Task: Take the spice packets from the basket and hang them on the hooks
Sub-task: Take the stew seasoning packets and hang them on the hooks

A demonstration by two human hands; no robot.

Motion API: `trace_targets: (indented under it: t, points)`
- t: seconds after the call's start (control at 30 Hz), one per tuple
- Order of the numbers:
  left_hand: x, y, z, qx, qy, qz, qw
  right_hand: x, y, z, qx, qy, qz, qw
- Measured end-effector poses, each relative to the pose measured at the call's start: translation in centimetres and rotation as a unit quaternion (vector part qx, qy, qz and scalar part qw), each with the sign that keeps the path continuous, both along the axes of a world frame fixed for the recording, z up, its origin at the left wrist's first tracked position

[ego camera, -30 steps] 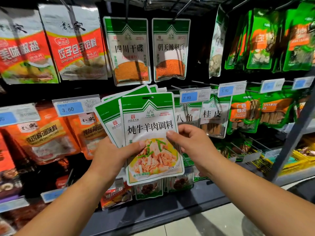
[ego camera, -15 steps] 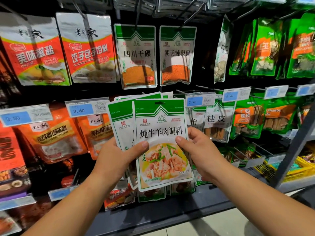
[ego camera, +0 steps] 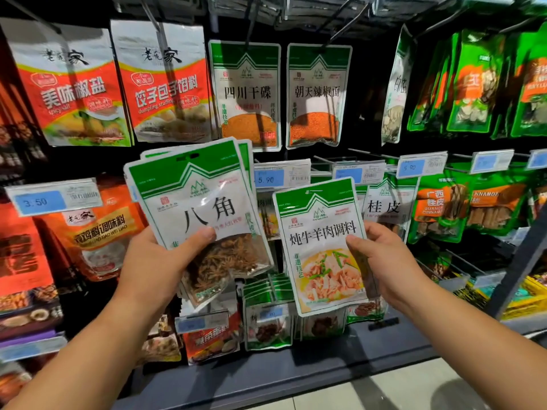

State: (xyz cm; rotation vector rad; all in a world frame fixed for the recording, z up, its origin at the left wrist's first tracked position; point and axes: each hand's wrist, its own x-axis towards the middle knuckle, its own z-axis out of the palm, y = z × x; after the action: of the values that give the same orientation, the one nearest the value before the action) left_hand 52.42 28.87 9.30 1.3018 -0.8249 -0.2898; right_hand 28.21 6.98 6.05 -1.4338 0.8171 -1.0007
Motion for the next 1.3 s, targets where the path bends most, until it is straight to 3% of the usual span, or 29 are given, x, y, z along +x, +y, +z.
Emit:
trace_targets:
  t: [0.37,0.63,0.87,1.3]
  points:
    - [1.3,1.1,-0.1,-0.015,0.022,0.005,1.0,3.3,1.2,-1.7,0.005,0.056,0.06,0.997]
    - [1.6,1.4,-0.4,-0.026,0.035,-0.007,0.999,6.3,1.9,-1.1,0.023,-0.023,0.086,0.996]
    - [1.5,1.3,-0.7,-0.004,0.033,-0.013,0.999,7.3,1.5,-1.7,0.029,-0.051,0.085,0.995]
    - [1.6,0.7,-0.6,-0.005,0.033,-0.018,0.999,9.6,1.3,-1.3,-0.001,0.003,0.041,0.999]
